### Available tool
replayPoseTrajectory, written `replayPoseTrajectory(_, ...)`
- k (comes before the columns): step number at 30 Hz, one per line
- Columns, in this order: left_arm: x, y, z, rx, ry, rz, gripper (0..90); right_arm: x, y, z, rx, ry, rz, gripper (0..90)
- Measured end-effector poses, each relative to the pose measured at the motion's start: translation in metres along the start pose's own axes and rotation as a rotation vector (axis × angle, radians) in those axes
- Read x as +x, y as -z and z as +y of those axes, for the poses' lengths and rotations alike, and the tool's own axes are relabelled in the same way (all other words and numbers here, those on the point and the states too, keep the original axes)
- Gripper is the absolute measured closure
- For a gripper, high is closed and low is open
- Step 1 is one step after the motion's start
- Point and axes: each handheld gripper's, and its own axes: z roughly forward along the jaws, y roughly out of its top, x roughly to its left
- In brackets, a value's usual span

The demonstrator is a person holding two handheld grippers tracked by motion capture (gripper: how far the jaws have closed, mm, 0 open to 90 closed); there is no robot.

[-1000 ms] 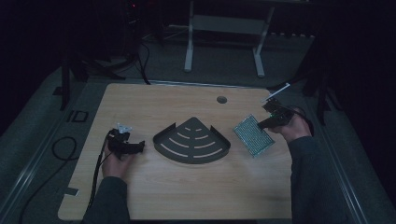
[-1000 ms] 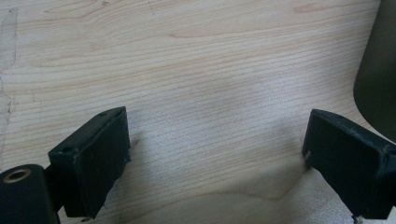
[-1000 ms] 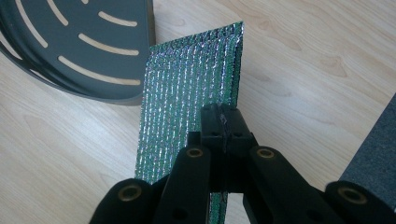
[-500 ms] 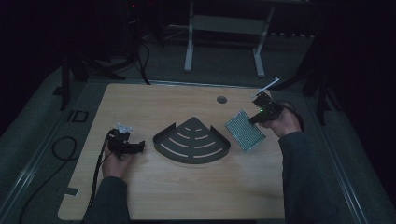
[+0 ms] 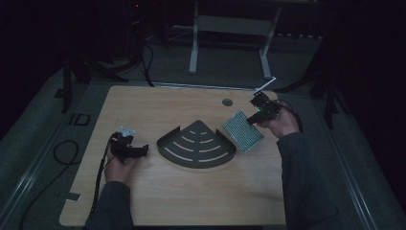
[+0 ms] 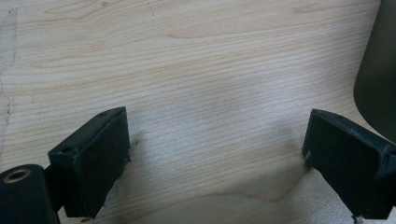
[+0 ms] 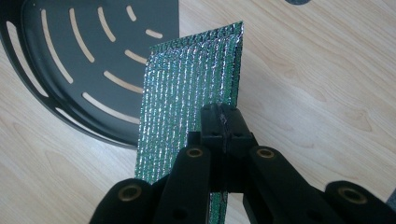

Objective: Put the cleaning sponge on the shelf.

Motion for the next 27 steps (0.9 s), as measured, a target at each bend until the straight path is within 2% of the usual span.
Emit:
replayPoseTrajectory(12,0.0,0.0,0.0,0.0,-0.001,0.0,8.0,0.007,-0.008,0.011,-0.009,0.012,0.012,89.8)
replayPoseTrajectory(27,0.0,-0.001,0.001,0.0,-0.002,0.0,8.0,0.018,-0.026,0.024,-0.023,0.025,0.05,89.8)
